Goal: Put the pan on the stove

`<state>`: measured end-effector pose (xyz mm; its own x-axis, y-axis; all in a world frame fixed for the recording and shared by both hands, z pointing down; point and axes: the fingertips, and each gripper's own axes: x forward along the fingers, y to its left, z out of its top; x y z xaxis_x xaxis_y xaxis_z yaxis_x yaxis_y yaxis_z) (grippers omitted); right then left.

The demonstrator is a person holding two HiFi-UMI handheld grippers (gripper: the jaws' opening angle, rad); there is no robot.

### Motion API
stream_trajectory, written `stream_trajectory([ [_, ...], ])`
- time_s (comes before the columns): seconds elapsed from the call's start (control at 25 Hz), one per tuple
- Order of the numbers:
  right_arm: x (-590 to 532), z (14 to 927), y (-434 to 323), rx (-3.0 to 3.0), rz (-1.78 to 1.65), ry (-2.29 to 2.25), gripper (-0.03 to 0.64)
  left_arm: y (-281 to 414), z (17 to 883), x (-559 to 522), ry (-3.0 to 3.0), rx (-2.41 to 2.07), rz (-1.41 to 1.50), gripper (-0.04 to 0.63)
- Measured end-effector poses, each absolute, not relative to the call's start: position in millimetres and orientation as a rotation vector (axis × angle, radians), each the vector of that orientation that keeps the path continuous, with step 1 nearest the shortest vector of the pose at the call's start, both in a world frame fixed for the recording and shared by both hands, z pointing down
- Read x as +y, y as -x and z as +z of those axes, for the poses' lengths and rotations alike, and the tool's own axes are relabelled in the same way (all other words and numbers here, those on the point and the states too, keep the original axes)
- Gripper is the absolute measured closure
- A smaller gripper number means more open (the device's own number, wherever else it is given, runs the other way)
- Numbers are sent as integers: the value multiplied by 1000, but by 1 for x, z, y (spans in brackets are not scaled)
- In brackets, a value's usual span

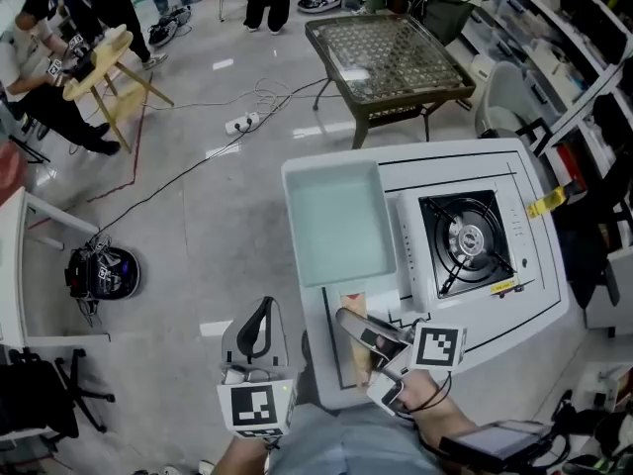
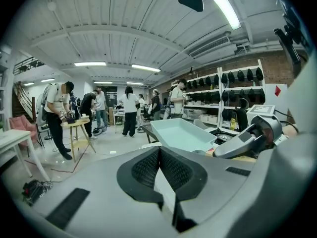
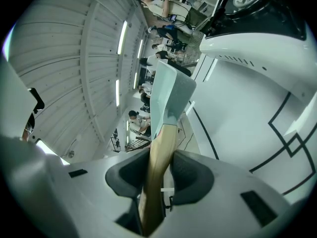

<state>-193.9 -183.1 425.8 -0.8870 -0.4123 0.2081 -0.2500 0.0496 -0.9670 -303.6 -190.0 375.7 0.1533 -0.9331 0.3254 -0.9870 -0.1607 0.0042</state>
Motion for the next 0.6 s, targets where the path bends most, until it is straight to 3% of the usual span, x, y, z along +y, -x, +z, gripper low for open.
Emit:
stream_trajectory([
  [0.6,-162,414,85,2246,-1980,580,471,189,352,-155,-2152,-1984,321,577],
])
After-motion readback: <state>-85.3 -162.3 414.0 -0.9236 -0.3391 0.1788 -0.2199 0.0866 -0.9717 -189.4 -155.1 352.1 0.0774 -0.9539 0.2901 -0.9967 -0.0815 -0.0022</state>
